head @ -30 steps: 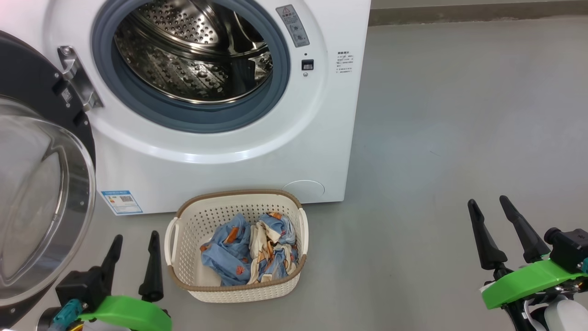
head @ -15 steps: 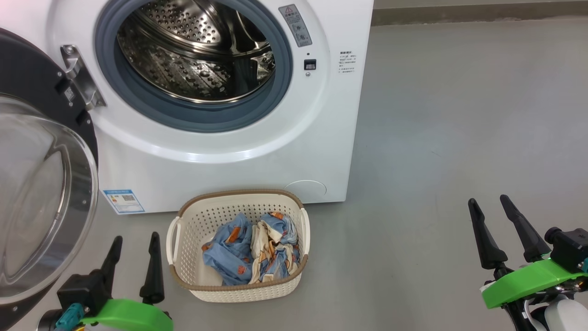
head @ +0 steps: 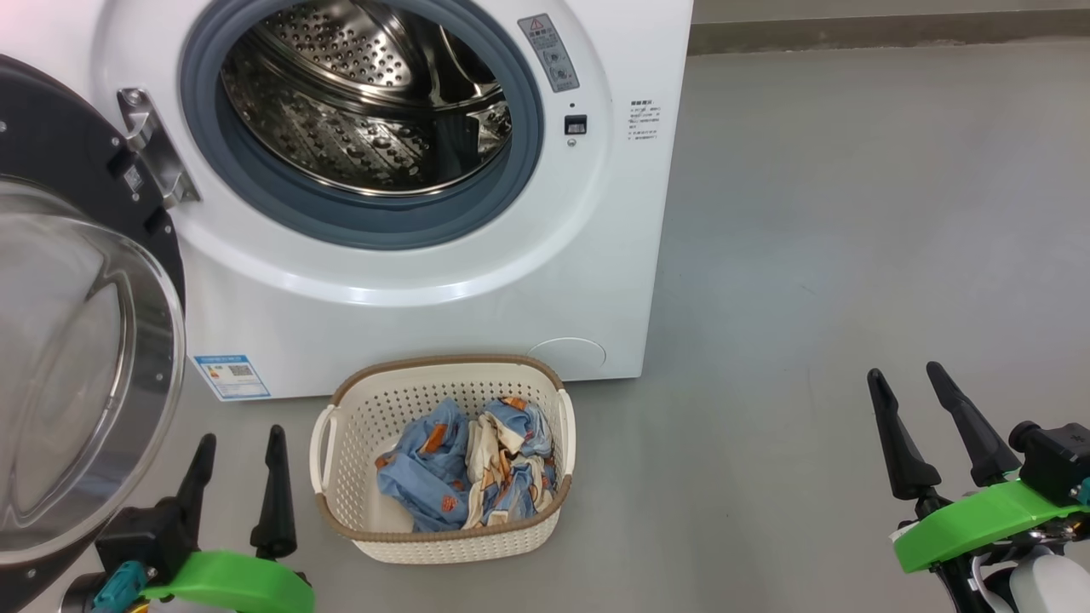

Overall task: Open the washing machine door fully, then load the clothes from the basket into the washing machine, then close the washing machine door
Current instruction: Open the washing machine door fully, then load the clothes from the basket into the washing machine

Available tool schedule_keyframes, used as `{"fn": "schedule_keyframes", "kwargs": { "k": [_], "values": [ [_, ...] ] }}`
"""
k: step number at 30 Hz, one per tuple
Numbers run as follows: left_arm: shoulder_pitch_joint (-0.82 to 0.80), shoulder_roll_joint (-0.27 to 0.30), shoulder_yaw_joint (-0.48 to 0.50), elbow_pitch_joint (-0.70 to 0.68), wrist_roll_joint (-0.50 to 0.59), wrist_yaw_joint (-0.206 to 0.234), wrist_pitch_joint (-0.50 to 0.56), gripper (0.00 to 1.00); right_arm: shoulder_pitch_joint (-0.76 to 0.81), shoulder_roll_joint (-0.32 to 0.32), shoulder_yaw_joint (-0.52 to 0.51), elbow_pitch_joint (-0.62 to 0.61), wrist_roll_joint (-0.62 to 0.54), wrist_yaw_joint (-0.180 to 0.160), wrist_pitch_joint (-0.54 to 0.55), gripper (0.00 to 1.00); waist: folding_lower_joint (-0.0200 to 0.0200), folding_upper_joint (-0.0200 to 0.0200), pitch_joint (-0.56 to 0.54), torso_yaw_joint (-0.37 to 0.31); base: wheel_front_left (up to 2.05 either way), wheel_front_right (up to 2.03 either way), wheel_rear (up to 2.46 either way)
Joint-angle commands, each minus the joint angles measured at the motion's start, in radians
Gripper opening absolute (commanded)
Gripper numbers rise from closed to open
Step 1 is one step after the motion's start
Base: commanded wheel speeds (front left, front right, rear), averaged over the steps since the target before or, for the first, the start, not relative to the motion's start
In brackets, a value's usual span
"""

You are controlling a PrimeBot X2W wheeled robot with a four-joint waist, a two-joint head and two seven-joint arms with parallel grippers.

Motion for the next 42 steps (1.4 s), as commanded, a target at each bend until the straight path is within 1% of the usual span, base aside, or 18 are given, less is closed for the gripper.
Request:
{"fn": "schedule_keyframes", "kwargs": {
  "k": [1, 29, 34, 42],
  "values": [
    [-0.014, 0.012, 0.041, -0.027, 0.018, -0.006, -0.007, 1.00, -0.002, -0.014, 0.025, -0.020, 0.001, 0.001, -0.009, 1.00, 0.0000, -0.0001, -0.001, 0.000, 0.00, 0.00, 0.00],
    [-0.016, -0.010, 0.072, -0.022, 0.042, -0.023, -0.007, 1.00, -0.001, -0.017, 0.027, -0.021, 0.007, 0.001, -0.009, 1.00, 0.0000, -0.0001, 0.000, 0.005, 0.01, -0.01, 0.00],
    [-0.018, -0.015, 0.077, -0.021, 0.041, -0.029, -0.007, 1.00, 0.000, -0.017, 0.024, -0.023, 0.008, 0.001, -0.009, 1.00, 0.0000, -0.0001, 0.003, 0.007, 0.65, -0.65, 0.00],
    [-0.017, -0.017, 0.087, -0.019, 0.043, -0.030, -0.007, 1.00, 0.002, -0.015, 0.024, -0.024, 0.008, 0.001, -0.009, 1.00, 0.0000, -0.0001, 0.005, 0.008, 1.25, -1.25, 0.00]
  ]
}}
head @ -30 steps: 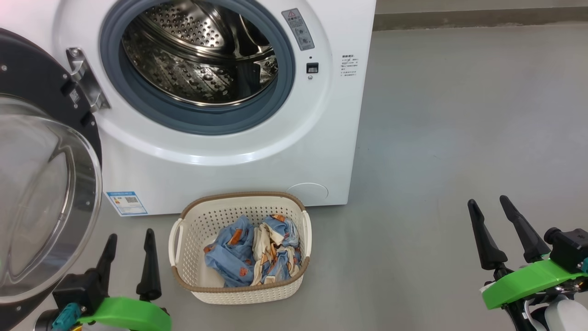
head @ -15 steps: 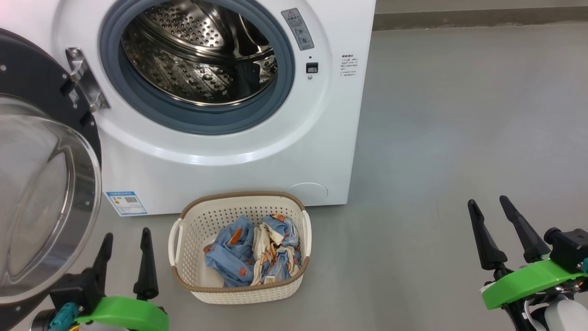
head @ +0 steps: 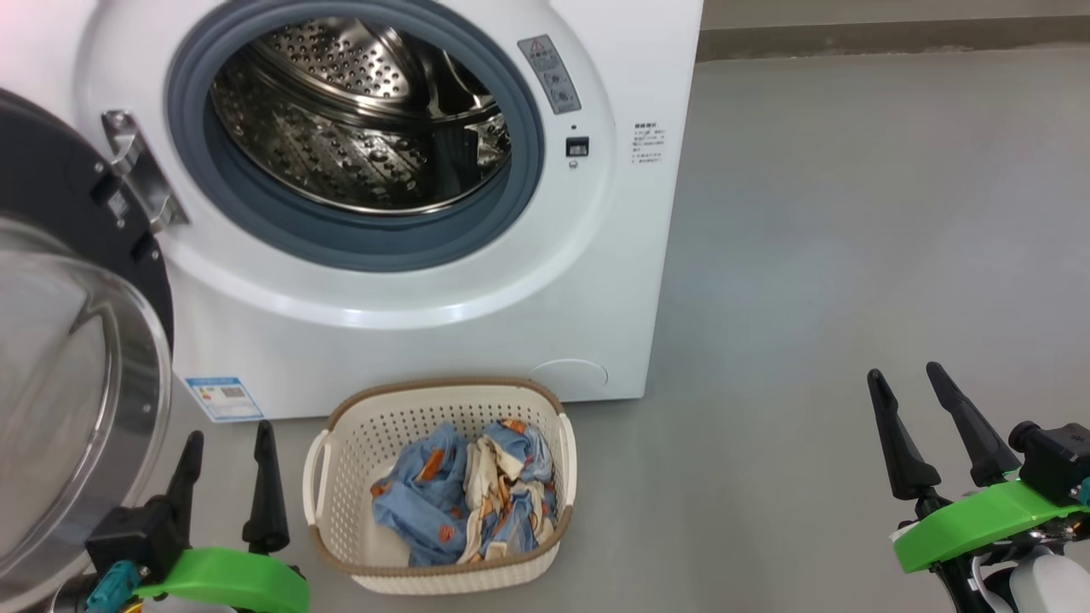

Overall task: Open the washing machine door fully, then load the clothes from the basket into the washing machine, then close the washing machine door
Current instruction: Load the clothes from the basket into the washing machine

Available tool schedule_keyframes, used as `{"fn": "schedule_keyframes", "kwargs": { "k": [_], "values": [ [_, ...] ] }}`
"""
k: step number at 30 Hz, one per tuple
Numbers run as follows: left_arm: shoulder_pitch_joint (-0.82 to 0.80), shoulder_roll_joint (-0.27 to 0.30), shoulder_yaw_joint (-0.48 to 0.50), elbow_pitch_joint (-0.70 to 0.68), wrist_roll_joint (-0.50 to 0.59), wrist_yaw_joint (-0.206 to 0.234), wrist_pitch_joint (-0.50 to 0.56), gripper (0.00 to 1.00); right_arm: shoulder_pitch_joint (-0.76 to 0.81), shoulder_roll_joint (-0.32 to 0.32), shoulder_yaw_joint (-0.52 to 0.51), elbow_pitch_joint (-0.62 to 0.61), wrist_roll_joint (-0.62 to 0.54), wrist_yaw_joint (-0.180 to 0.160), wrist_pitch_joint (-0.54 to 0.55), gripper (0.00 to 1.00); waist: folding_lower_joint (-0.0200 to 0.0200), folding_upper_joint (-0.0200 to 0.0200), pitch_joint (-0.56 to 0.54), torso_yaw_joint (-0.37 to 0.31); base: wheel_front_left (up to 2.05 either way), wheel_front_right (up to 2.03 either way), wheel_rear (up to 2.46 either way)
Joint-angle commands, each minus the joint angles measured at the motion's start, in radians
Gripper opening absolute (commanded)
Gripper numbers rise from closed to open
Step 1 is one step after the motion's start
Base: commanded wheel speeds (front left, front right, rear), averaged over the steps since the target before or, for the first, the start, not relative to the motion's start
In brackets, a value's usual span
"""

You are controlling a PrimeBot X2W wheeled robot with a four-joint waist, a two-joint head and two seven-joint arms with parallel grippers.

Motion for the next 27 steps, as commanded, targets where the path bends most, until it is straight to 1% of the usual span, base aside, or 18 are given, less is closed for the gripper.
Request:
{"fn": "schedule_keyframes", "kwargs": {
  "k": [1, 17, 22, 27],
  "values": [
    [-0.017, 0.013, 0.041, -0.020, 0.011, -0.004, -0.007, 1.00, 0.002, -0.014, 0.022, -0.024, 0.007, 0.001, -0.009, 1.00, 0.0000, 0.0000, 0.000, 0.000, 1.30, -1.30, 0.00],
    [-0.018, 0.004, 0.048, -0.011, 0.010, -0.015, -0.007, 1.00, 0.001, -0.012, 0.022, -0.022, 0.007, 0.001, -0.009, 1.00, 0.0000, 0.0000, -0.001, 0.005, 1.25, -1.25, 0.00],
    [-0.019, 0.003, 0.048, -0.009, 0.007, -0.019, -0.007, 1.00, 0.000, -0.013, 0.024, -0.020, 0.008, 0.001, -0.009, 1.00, 0.0000, 0.0000, -0.001, 0.005, 0.58, -0.58, 0.00],
    [-0.019, 0.003, 0.050, -0.011, 0.007, -0.021, -0.007, 1.00, -0.002, -0.014, 0.025, -0.018, 0.009, 0.001, -0.009, 1.00, 0.0000, 0.0000, 0.000, 0.004, 0.09, -0.09, 0.00]
  ]
}}
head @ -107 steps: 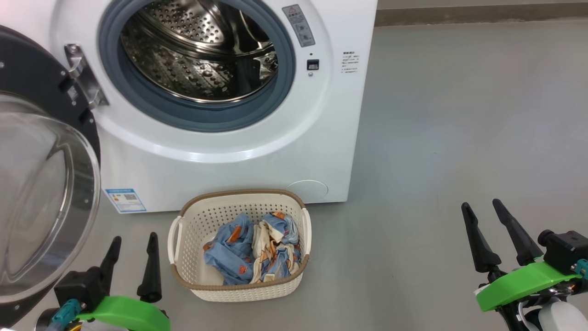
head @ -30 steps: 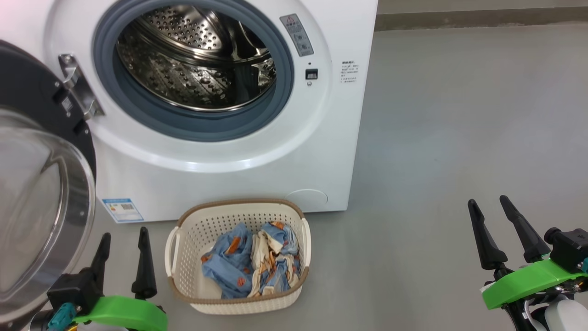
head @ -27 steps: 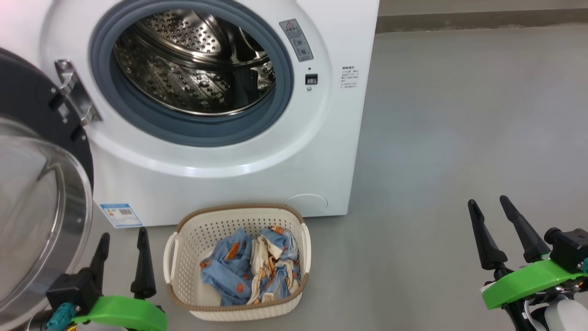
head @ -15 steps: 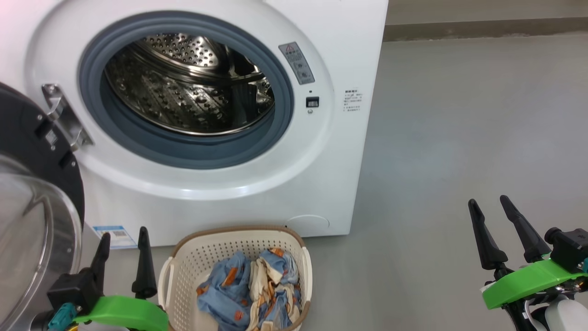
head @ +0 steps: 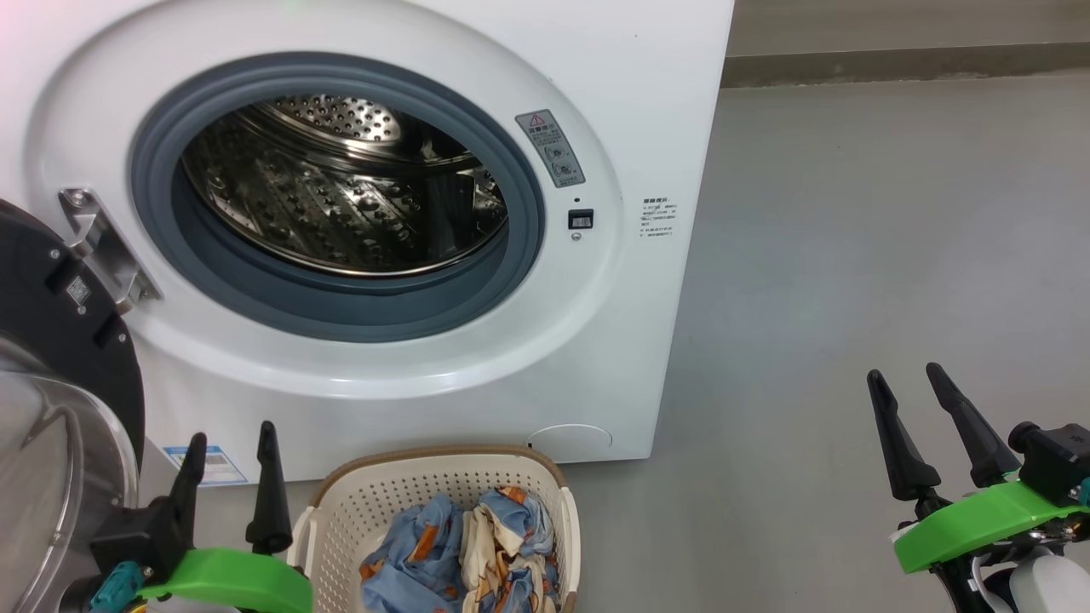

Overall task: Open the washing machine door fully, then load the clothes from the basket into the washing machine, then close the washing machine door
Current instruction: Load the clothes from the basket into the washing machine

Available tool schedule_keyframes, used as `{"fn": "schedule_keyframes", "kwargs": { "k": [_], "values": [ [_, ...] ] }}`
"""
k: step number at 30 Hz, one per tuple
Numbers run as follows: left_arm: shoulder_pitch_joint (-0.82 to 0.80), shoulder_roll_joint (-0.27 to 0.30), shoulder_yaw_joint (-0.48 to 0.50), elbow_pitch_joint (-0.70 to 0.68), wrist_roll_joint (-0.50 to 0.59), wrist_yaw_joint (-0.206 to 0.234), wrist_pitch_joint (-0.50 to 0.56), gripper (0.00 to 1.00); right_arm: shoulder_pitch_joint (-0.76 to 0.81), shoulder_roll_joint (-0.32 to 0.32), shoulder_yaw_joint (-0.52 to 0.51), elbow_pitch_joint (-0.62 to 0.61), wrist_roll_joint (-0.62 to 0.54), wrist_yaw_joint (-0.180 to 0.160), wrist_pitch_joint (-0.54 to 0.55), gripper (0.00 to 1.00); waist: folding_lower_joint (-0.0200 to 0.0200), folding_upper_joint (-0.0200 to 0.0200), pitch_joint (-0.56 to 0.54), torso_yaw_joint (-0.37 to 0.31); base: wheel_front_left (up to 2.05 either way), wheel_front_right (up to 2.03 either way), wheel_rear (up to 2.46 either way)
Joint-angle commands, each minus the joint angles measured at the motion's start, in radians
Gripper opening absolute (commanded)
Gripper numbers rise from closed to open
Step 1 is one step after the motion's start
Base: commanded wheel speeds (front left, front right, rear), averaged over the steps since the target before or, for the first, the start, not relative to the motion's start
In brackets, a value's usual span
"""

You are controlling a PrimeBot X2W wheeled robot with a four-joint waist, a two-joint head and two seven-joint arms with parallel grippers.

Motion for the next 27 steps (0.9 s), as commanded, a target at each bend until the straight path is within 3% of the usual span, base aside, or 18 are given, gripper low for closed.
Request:
{"fn": "schedule_keyframes", "kwargs": {
  "k": [1, 27],
  "values": [
    [-0.019, 0.019, 0.041, -0.019, 0.001, -0.004, -0.007, 1.00, -0.002, -0.014, 0.025, -0.020, 0.009, 0.001, -0.009, 1.00, 0.0000, -0.0001, 0.000, 0.000, 0.00, 0.00, 0.00],
    [-0.020, 0.010, 0.047, -0.019, 0.015, -0.010, -0.007, 1.00, -0.003, -0.016, 0.030, -0.017, 0.012, 0.001, -0.009, 1.00, 0.0000, -0.0001, 0.002, 0.003, 0.00, 0.00, 0.00]
  ]
}}
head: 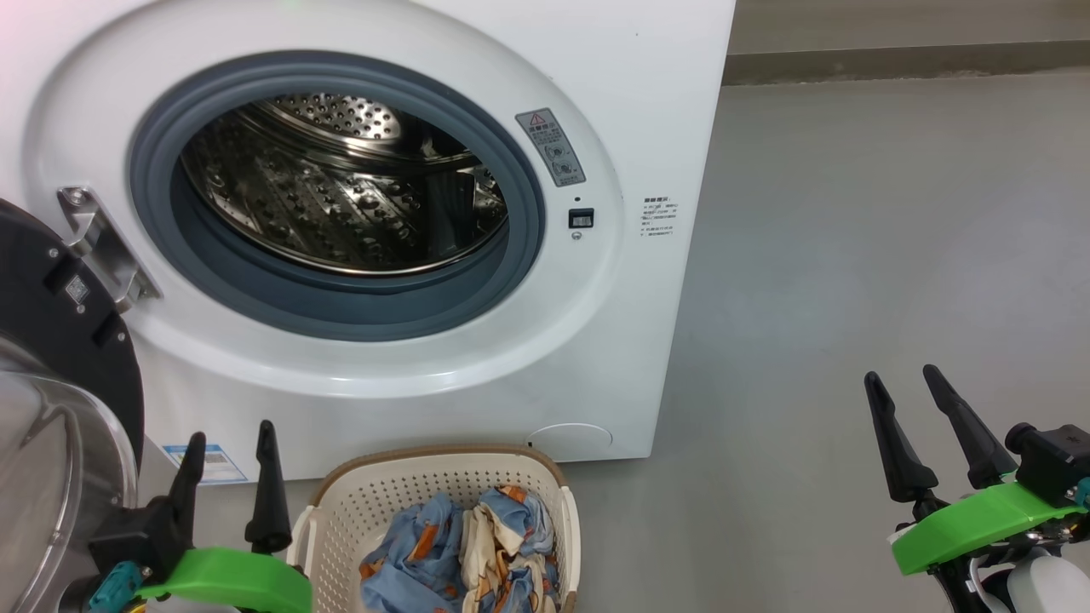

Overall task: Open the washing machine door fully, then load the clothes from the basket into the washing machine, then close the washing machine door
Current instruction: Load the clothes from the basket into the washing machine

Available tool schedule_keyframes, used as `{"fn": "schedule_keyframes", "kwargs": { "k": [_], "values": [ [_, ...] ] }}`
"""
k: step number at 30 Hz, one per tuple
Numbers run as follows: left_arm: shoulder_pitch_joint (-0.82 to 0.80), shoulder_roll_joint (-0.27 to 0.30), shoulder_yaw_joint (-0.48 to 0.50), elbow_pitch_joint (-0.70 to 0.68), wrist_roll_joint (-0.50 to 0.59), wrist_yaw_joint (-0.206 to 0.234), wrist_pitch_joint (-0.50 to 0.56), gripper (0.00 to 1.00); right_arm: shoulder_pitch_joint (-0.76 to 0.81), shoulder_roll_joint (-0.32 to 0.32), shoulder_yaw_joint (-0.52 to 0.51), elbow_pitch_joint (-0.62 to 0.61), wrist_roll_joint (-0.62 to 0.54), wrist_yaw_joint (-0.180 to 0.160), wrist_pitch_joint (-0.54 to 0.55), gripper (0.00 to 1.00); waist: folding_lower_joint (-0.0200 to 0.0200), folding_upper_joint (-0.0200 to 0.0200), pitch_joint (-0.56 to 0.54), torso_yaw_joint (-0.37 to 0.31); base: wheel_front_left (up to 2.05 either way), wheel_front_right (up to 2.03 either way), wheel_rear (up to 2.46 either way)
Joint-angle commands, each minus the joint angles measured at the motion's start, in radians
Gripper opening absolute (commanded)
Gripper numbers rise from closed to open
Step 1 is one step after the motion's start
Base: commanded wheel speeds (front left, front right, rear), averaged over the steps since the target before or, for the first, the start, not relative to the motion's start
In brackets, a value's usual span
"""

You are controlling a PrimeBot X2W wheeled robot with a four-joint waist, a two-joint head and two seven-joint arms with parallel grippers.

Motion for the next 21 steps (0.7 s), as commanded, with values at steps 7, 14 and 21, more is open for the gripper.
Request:
{"fn": "schedule_keyframes", "kwargs": {
  "k": [7, 14, 21],
  "values": [
    [-0.018, 0.012, 0.041, -0.021, 0.016, -0.004, -0.007, 1.00, -0.003, -0.016, 0.026, -0.021, 0.011, 0.001, -0.009, 1.00, 0.0000, 0.0000, 0.001, -0.001, 0.00, 0.00, 0.00],
    [-0.019, 0.009, 0.043, -0.021, 0.019, -0.007, -0.007, 1.00, -0.004, -0.018, 0.026, -0.020, 0.011, 0.001, -0.009, 1.00, 0.0000, 0.0000, 0.004, -0.002, 0.00, 0.00, 0.00],
    [-0.021, 0.006, 0.046, -0.020, 0.022, -0.009, -0.007, 1.00, -0.007, -0.020, 0.024, -0.021, 0.012, 0.001, -0.009, 1.00, 0.0000, 0.0000, 0.012, -0.004, 0.00, 0.00, 0.00]
  ]
}}
